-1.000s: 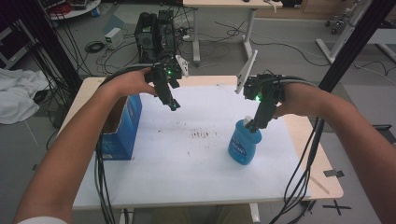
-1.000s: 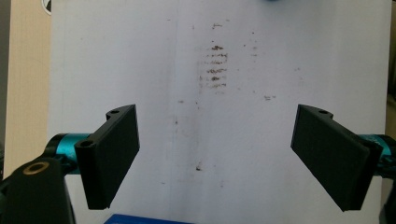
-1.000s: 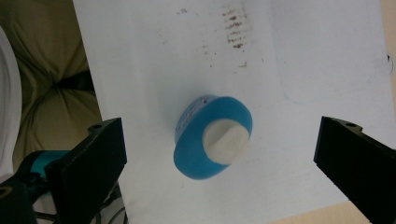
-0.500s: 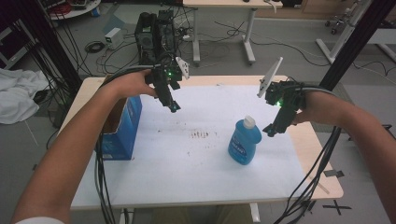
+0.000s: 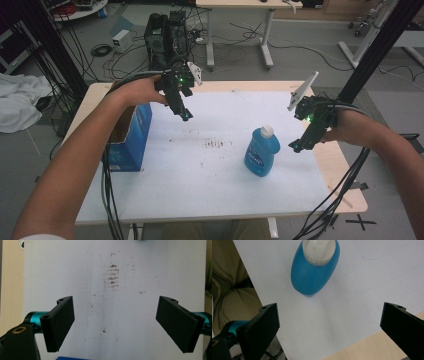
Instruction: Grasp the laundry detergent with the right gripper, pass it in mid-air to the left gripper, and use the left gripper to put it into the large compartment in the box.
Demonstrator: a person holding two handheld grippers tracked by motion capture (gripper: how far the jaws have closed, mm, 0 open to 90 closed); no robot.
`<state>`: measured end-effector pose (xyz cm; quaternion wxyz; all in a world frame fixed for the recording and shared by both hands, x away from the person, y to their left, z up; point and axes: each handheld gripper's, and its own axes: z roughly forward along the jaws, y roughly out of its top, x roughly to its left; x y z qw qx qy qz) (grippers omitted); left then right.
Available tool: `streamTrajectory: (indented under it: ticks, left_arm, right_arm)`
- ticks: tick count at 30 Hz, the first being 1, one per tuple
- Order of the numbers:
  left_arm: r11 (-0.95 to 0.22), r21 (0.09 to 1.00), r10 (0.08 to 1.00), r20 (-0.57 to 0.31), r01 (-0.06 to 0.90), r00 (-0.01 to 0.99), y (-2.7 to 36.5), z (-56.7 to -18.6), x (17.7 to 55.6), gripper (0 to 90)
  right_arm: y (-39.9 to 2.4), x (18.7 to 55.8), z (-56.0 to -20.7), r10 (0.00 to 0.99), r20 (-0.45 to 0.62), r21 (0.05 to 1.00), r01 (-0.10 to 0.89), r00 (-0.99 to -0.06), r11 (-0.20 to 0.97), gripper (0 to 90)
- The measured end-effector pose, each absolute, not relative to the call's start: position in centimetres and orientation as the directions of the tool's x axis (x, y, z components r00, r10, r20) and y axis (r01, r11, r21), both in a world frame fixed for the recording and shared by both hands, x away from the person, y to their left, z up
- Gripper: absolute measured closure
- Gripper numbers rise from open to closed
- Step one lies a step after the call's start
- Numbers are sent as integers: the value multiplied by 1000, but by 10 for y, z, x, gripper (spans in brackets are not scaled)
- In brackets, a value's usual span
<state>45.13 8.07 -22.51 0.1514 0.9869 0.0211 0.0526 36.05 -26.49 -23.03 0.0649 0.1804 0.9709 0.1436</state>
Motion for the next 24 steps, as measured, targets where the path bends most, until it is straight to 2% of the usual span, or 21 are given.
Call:
streamTrajectory:
  ticks: [5, 6, 24]
  left_arm:
    - [-952, 306, 62, 91, 31, 994, 81, -225, 451, 154]
    - [-960, 281, 36, 98, 7, 995, 82, -224, 452, 154]
    - [-955, 294, 60, 92, 30, 994, 82, -228, 450, 154]
  right_arm:
    - [-272, 357, -237, 403, -57, 325, 365, -913, 872, 13]
    - [-273, 356, -238, 409, -52, 330, 371, -911, 868, 13]
    - [-283, 350, -262, 443, -37, 390, 396, -896, 831, 13]
